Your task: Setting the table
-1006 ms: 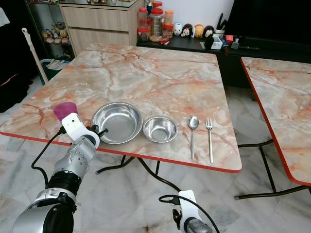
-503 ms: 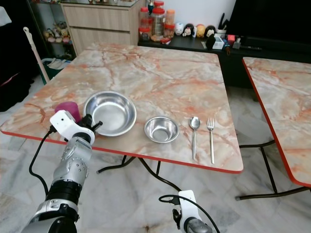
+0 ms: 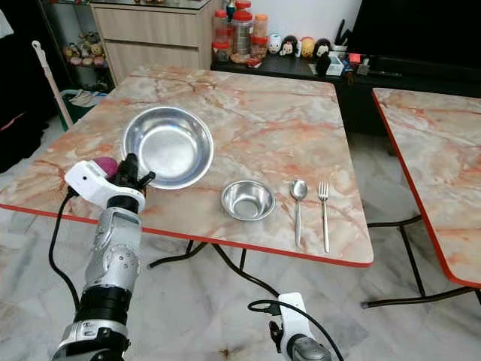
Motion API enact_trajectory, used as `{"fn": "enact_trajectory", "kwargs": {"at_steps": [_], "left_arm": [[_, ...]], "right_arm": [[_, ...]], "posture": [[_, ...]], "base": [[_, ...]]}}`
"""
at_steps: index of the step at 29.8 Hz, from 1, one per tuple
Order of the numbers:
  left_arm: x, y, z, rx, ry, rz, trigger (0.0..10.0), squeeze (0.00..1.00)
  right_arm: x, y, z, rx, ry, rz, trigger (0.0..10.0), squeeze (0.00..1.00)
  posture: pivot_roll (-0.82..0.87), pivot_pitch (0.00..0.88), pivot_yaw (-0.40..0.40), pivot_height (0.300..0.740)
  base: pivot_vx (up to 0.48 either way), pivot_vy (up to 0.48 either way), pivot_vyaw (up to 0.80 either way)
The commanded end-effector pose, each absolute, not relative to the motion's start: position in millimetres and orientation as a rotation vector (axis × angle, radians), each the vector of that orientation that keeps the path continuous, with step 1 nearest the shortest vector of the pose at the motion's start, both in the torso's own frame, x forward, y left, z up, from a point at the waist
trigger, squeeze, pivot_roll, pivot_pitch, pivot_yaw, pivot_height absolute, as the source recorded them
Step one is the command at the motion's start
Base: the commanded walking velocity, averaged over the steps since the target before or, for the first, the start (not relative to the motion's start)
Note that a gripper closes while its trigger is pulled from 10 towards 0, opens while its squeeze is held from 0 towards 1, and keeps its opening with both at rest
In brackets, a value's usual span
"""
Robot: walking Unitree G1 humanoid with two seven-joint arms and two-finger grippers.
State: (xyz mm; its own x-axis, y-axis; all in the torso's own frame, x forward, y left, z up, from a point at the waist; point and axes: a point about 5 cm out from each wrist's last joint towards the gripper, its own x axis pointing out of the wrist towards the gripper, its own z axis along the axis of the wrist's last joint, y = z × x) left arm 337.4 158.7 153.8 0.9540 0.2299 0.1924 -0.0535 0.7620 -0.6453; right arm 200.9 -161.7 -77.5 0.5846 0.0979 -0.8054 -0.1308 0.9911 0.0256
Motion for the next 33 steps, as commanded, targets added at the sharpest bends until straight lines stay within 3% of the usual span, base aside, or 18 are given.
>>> {"fn": "enact_trajectory", "kwargs": {"at_steps": [1,13,17,33], "left_arm": [[335.4,160.5,169.3,-0.636,-0.347,0.149,10.0,0.0],[336.3,158.7,171.9,-0.608,-0.347,0.139,10.0,0.0],[336.0,158.1,171.4,-0.603,-0.342,0.136,10.0,0.0],[336.6,159.8,178.1,-0.582,-0.355,0.13,10.0,0.0]], "right_arm": [[204.5,-164.8,-75.1,-0.035,0.918,0.127,10.0,0.0],[202.3,-166.6,-76.3,-0.036,0.928,0.113,10.0,0.0],[200.4,-166.3,-77.5,-0.043,0.938,0.118,10.0,0.0],[200.8,-163.7,-77.0,-0.027,0.917,0.112,10.0,0.0]], "posture": [[0.1,0.0,-0.073,0.74],[0.09,0.0,-0.057,0.74],[0.08,0.0,-0.054,0.74],[0.08,0.0,-0.043,0.74]], "base": [[0.0,-0.334,0.0],[0.0,-0.43,0.0],[0.0,-0.439,-0.8],[0.0,-0.438,0.0]]}}
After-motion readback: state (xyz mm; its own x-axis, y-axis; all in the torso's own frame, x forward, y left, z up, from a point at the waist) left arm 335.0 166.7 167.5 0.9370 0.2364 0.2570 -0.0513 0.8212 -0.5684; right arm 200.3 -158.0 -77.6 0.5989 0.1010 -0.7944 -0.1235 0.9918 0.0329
